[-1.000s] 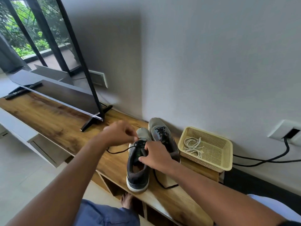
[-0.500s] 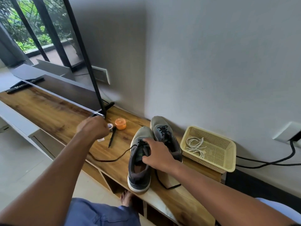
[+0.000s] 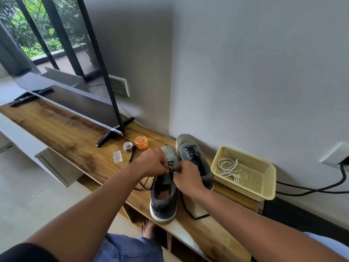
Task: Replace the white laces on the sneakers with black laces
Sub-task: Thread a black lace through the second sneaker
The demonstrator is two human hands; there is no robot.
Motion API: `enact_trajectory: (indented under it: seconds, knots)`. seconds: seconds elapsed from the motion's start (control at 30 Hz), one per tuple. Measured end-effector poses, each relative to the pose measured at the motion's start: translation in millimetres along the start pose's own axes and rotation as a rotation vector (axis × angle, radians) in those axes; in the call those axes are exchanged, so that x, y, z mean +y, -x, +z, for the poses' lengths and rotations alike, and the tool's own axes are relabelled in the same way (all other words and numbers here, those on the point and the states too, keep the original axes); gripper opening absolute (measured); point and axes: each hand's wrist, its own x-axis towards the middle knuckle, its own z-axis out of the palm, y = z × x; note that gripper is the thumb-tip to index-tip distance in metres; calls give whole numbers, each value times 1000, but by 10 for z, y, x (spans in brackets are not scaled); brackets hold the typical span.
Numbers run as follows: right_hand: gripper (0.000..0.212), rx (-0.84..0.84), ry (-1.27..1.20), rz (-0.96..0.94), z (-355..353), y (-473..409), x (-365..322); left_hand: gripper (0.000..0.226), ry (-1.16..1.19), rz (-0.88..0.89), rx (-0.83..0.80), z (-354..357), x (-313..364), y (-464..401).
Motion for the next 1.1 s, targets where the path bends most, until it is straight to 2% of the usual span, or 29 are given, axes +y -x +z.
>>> enact_trajectory:
  seconds: [0.23,0.53,0.7,1.0,1.1]
  knots:
    - [19,-34,-236,273,14,-77,53,8,10,-41,21,87,-76,-46]
    - [15,-45,-411,336,16,-103,59,9,15,17,14,105,-89,-48]
    - [13,-63,-412,294,-15,-82,37,12,-3,15,20,83,-76,-55]
    - [20,-62,20,-125,-23,32,-41,12,-21,-25,43,85,-79,-67]
    - [24,-108,37,-151,-33,36,-69,14,-20,-42,42,106,-95,-75]
